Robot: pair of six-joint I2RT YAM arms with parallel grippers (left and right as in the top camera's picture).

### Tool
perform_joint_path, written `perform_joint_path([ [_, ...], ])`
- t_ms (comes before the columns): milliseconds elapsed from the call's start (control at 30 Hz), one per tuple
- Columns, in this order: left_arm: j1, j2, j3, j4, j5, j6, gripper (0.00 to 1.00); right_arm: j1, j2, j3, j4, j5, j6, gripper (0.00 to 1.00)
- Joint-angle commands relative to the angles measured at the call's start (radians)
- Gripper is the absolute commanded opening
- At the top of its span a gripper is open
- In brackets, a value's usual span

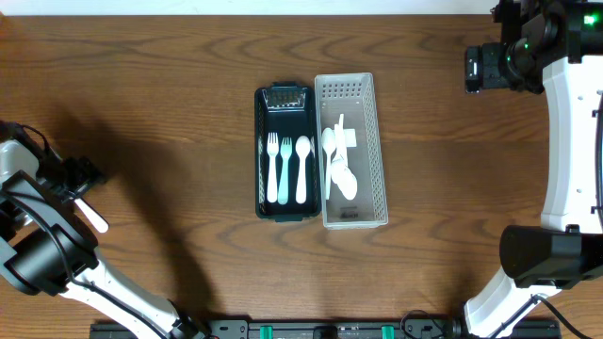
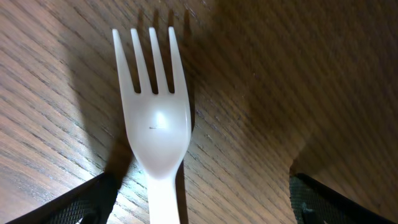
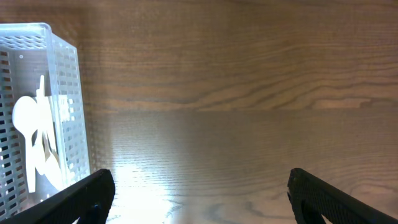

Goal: Pack container
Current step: 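Move the left gripper to the last white fork and grasp it, then drop the last fork into the dark green basket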

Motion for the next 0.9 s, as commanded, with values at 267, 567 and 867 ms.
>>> perform_joint_path([
  [267, 0.001, 0.069, -0.001, 0.006, 0.019, 0.018, 0.63, -0.003, 0.007, 0.0, -0.002, 0.01, 0.029, 0.87],
  [567, 0.001, 0.069, -0.001, -0.004, 0.019, 0.016, 0.25, -0.003, 0.007, 0.0, -0.002, 0.01, 0.029, 0.88],
  [867, -0.008, 0.054, 0.0, -0.013, 0.019, -0.032, 0.06, -0.003, 0.007, 0.0, -0.001, 0.01, 0.028, 0.88],
])
